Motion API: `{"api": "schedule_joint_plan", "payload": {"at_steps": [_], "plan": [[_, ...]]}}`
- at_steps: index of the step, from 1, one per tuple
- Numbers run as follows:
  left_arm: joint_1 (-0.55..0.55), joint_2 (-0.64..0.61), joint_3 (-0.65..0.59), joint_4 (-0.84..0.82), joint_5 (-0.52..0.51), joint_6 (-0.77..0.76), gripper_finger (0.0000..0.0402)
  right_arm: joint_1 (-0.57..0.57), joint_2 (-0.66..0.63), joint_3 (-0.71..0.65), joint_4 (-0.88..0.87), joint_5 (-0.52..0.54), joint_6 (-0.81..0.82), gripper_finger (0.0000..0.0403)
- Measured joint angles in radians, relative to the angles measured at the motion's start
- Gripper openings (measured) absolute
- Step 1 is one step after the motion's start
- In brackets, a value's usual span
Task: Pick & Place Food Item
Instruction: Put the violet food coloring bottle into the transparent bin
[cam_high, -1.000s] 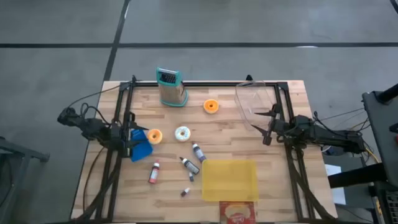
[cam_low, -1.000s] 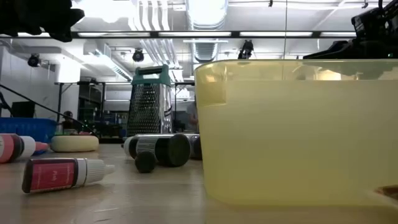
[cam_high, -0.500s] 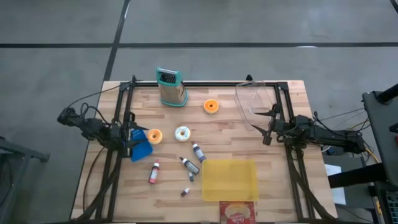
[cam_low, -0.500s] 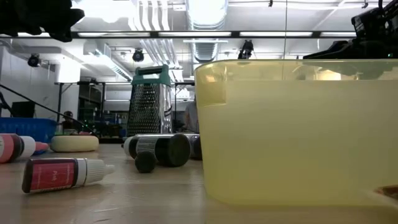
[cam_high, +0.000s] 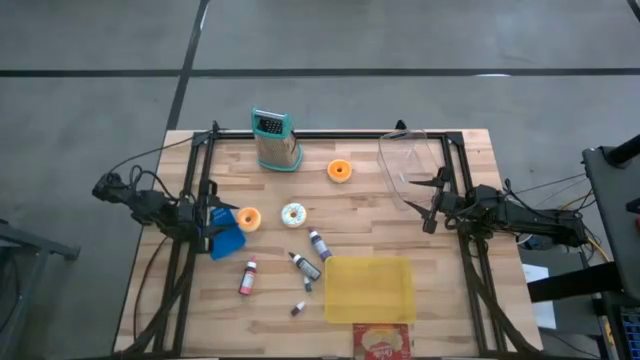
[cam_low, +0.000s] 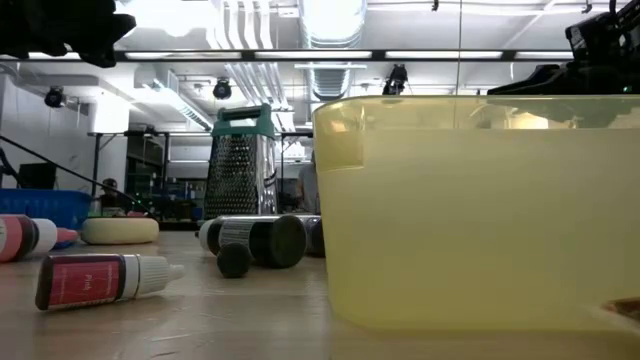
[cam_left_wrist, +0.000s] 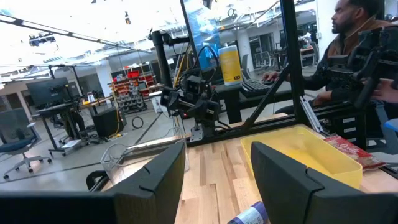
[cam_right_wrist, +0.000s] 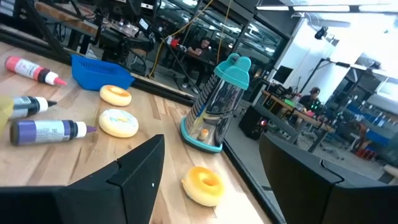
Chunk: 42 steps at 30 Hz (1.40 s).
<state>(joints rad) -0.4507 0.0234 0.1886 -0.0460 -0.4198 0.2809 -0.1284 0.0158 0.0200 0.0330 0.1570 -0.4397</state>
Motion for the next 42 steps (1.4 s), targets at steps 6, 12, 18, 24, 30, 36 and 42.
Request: {"api": "schedule_joint_plan", "payload": {"at_steps": [6,12,18,24,30,36,42], "plan": [[0.000,0.000,0.000,0.000,0.000,0.000,0.0188,0.000,0.000,0.000,0.000,0.000,-0.019,0.0260],[0.000,0.000,0.000,0.000,0.000,0.000,0.0188,0.000,0.000,0.000,0.000,-0.001,0.122,0.0260],[0.000,0.000,0.000,0.000,0.000,0.000,0.0188,0.000,0.000,0.000,0.000,-0.001,0.227,0.0260],[0.000,0.000,0.000,0.000,0.000,0.000,0.0188,0.000,0.000,0.000,0.001,-0.001,0.215,0.0260],[0.000,0.000,0.000,0.000,0.000,0.000,0.0188,0.000,0.000,0.000,0.001,-0.001,0.213,0.0260],[0.000,0.000,0.000,0.000,0.000,0.000,0.0188,0.000,0.000,0.000,0.001,-0.001,0.196,0.0260],[0.000,0.000,0.000,0.000,0.000,0.000,0.0188,0.000,0.000,0.000,0.001,-0.002,0.190,0.0260]]}}
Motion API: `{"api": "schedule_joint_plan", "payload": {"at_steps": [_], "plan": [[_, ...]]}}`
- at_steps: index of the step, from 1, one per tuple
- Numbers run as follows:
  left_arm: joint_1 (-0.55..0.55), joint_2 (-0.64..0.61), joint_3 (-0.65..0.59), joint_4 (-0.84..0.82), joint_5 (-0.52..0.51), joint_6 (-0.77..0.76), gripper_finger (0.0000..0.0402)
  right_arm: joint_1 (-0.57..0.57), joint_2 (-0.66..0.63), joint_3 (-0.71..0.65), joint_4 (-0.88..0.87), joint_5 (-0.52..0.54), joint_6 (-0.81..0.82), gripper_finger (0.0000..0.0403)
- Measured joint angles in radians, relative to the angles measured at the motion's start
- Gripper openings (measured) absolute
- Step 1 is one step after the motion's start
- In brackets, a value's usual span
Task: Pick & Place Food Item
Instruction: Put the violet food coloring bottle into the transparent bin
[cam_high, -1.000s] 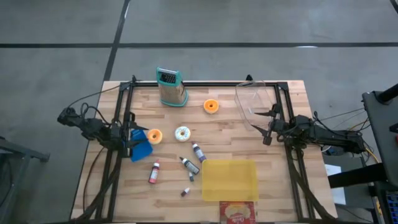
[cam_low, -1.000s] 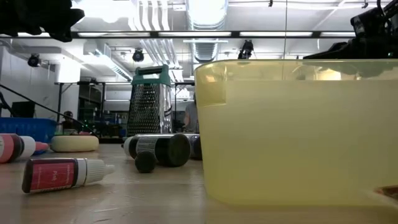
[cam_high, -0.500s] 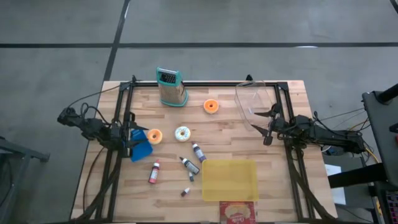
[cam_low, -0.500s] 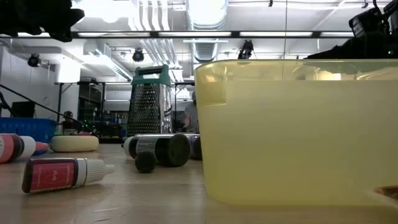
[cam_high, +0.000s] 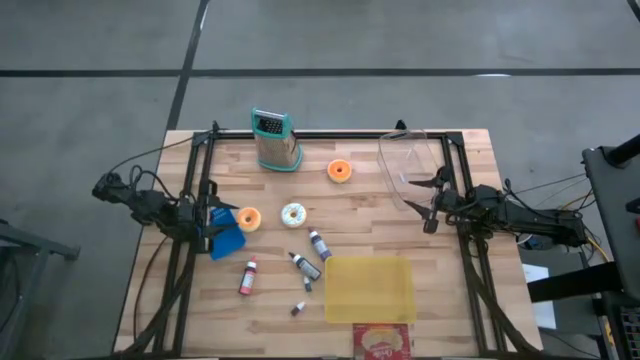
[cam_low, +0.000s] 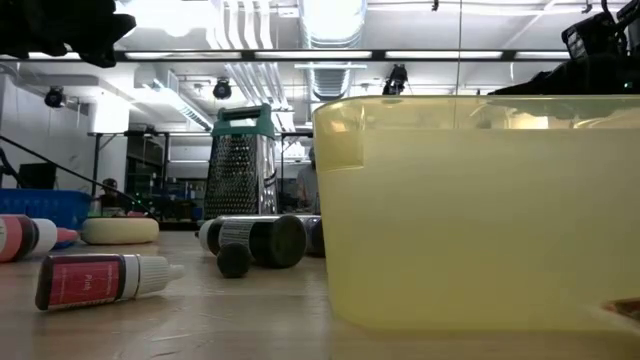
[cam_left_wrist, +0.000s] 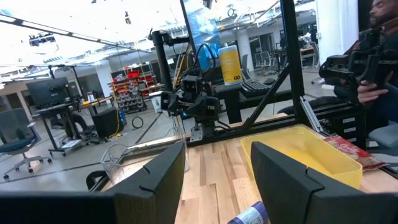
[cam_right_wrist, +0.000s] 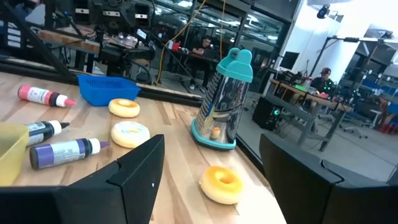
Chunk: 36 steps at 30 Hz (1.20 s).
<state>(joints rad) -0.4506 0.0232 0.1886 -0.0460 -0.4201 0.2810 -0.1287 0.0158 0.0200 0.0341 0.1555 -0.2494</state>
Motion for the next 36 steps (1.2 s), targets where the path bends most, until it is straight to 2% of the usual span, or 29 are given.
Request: {"api": "schedule_joint_plan", "payload": {"at_steps": [21,28,33,36], "plan": [[0.000,0.000,0.000,0.000,0.000,0.000,0.0188,0.000,0.000,-0.011,0.001,-0.002,0.105,0.0260],[0.000,0.000,0.000,0.000,0.000,0.000,0.0188,0.000,0.000,-0.011,0.002,0.000,0.059,0.0260],[0.000,0.000,0.000,0.000,0.000,0.000,0.0188,0.000,0.000,-0.011,0.002,0.000,-0.059,0.0260],[0.000,0.000,0.000,0.000,0.000,0.000,0.0188,0.000,0.000,-0.011,0.002,0.000,-0.070,0.0260]]}}
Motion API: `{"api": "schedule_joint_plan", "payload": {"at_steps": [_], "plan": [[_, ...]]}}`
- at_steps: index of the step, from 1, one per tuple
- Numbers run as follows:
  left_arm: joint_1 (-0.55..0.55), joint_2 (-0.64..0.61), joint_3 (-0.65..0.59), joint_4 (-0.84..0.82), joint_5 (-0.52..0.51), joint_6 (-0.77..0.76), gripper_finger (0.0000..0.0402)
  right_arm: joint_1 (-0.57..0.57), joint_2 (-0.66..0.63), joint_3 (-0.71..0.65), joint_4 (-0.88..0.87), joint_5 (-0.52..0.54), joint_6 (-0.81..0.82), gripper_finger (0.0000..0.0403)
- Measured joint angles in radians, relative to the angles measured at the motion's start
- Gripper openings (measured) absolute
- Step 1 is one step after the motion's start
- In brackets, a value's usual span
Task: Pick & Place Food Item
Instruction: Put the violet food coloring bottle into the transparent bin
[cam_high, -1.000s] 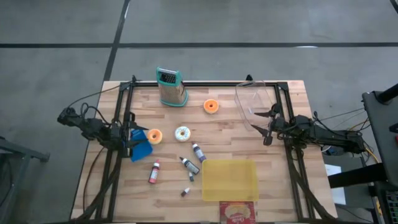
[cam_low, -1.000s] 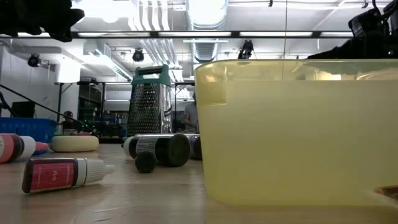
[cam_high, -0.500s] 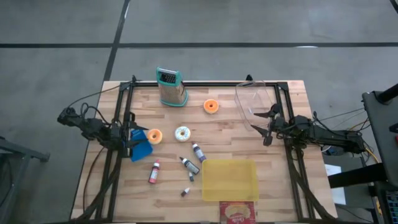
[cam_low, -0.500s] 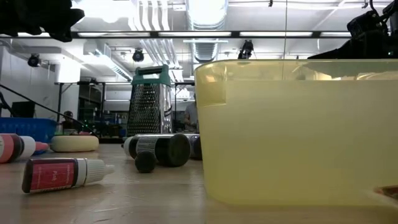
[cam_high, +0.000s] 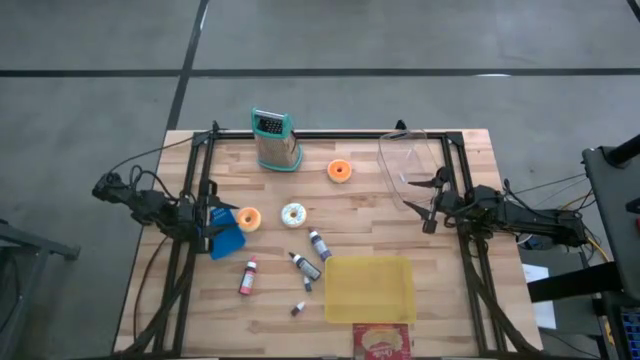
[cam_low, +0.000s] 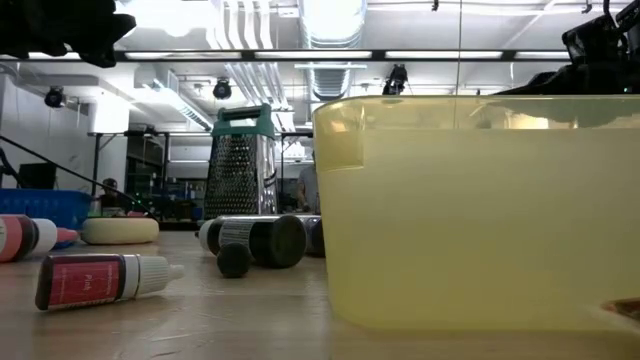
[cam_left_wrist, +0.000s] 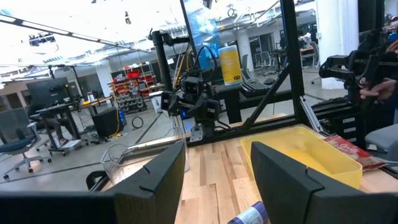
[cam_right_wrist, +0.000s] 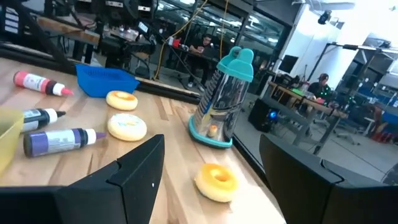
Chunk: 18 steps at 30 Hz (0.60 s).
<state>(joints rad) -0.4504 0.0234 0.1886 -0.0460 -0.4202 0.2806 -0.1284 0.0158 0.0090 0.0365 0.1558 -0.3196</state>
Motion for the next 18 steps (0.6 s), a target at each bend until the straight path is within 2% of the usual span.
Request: {"api": "schedule_joint_plan", "payload": {"at_steps": [4,10,14,18], "plan": [[0.000,0.000,0.000,0.000,0.000,0.000,0.0188,0.000,0.000,0.011,0.056,-0.008,0.006,0.0260],[0.000,0.000,0.000,0.000,0.000,0.000,0.0188,0.000,0.055,0.102,0.049,-0.113,-0.045,0.0260],[0.000,0.000,0.000,0.000,0.000,0.000,0.0188,0.000,0.145,0.164,0.055,-0.138,0.049,0.0260],[0.000,0.000,0.000,0.000,0.000,0.000,0.0188,0.000,0.289,0.215,0.054,-0.141,0.090,0.0260]]}}
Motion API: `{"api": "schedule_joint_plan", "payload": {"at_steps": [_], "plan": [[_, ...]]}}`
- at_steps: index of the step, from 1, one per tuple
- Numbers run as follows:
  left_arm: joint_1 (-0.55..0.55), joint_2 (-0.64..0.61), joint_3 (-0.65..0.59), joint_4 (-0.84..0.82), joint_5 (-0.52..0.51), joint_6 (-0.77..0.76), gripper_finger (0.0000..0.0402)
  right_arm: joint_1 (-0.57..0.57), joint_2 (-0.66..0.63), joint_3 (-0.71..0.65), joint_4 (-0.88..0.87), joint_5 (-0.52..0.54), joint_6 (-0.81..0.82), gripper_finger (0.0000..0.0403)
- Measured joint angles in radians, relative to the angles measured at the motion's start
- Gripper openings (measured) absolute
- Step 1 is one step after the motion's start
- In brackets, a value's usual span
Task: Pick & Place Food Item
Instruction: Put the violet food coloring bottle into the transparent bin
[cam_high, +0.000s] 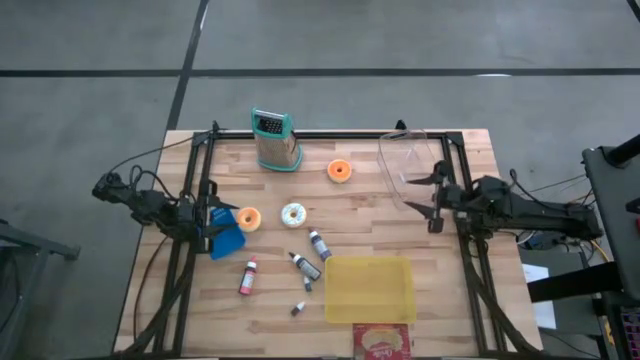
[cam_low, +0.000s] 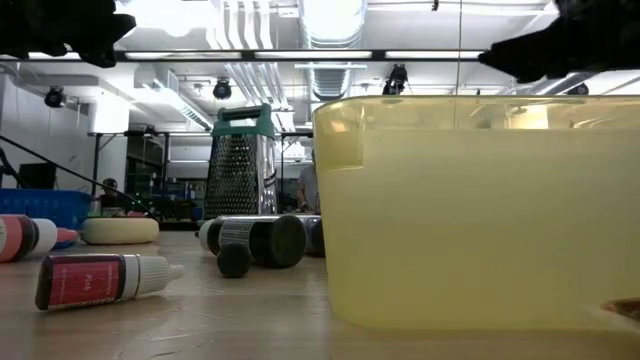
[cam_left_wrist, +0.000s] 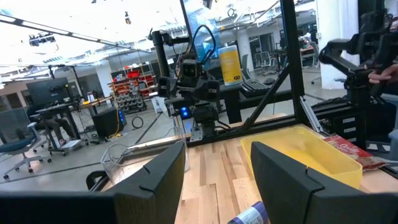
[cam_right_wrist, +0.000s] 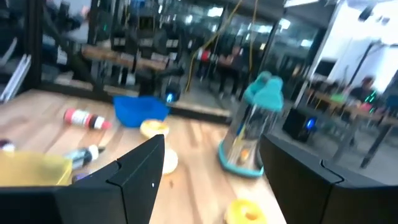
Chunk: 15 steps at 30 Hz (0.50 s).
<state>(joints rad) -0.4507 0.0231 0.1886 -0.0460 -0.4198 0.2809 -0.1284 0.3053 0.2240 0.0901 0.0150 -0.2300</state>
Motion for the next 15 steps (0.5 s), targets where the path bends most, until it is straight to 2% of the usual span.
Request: {"api": "schedule_joint_plan", "payload": {"at_steps": [4,7,11,15], "plan": [[0.000,0.000,0.000,0.000,0.000,0.000,0.0188,0.000,0.192,0.101,0.004,0.000,0.033,0.0260],[0.000,0.000,0.000,0.000,0.000,0.000,0.0188,0.000,0.357,0.202,0.004,-0.013,0.134,0.0260],[0.000,0.000,0.000,0.000,0.000,0.000,0.0188,0.000,0.555,0.355,-0.003,-0.089,0.276,0.0260],[0.000,0.000,0.000,0.000,0.000,0.000,0.0188,0.003,0.721,0.501,-0.059,-0.186,0.286,0.0260]]}}
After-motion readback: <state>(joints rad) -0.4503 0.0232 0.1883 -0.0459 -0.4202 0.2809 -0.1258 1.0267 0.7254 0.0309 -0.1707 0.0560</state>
